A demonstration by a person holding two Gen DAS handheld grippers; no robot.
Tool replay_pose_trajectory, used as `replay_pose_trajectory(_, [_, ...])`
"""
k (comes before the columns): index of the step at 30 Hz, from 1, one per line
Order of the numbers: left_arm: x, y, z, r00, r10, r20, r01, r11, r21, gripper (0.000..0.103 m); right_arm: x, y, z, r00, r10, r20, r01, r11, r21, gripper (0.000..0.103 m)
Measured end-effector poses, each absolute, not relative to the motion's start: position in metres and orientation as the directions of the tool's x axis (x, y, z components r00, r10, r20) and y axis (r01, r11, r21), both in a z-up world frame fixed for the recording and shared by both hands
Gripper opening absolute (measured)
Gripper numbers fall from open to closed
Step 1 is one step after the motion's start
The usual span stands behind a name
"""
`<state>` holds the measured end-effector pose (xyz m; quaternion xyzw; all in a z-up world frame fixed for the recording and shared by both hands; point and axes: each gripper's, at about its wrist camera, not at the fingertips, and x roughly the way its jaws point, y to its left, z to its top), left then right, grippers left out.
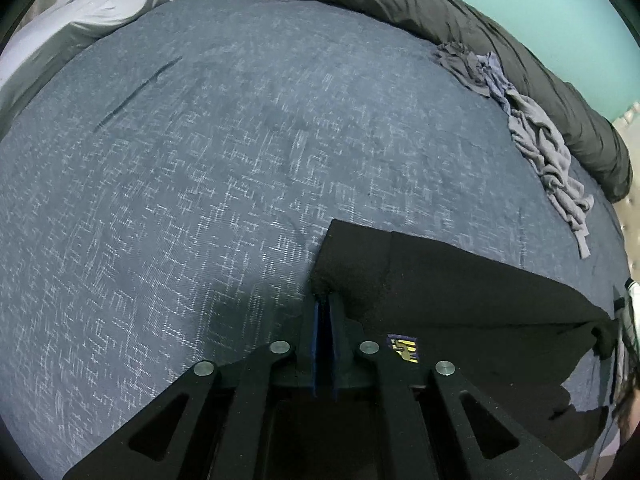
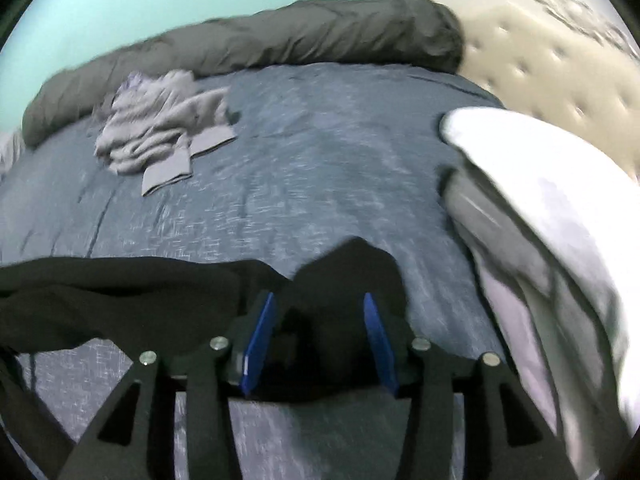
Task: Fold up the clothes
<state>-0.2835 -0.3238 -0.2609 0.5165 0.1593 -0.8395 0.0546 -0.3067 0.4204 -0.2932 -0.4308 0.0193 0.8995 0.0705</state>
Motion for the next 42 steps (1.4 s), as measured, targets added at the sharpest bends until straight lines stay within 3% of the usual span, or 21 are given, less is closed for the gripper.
replay_pose_trajectory(2, [-0.279,-0.323,-0.255,-0.468,0.072,-0.881,0.264,-0.940,-0.217,0.020,-0.291,0.430,-0.291,-0.623,0.102,-0.775,-0.169,-0.986,0.007,0.049])
replay_pose_trajectory(3, [-0.275,-0.322,-0.252,-0.474,0.072,-0.878,0.266,-0.938,-0.221,0.034,-0.283,0.434,-0.292,-0.625,0.087,-0.776,-0.175,-0.984,0.031,0.049])
replay_pose_trajectory(5, [-0.263,-0.321,-0.242,-0.498,0.073,-0.864,0.263,-0.937,-0.231,0.049,-0.266,0.436,-0.296,-0.621,0.032,-0.783,-0.173,-0.980,0.096,0.051])
replay_pose_trajectory(14, [-0.189,-0.315,-0.224,-0.479,0.095,-0.872,0.241,-0.942,-0.235,0.050,-0.222,0.387,-0.307,-0.547,-0.163,-0.821,-0.008,-0.980,0.200,0.052])
replay_pose_trajectory(22, [-0.131,-0.302,-0.244,-0.438,0.116,-0.891,0.237,-0.942,-0.239,0.052,-0.181,0.368,-0.298,-0.508,-0.226,-0.831,0.046,-0.971,0.237,0.052])
replay_pose_trajectory(30, [-0.104,-0.297,-0.244,-0.458,0.115,-0.882,0.244,-0.937,-0.249,0.055,-0.136,0.382,-0.274,-0.518,-0.225,-0.825,0.007,-0.966,0.259,0.052])
replay_pose_trajectory(42, [-0.106,-0.319,-0.280,-0.433,0.143,-0.890,0.303,-0.907,-0.293,0.059,-0.098,0.413,-0.282,-0.467,-0.166,-0.868,-0.087,-0.969,0.232,0.052])
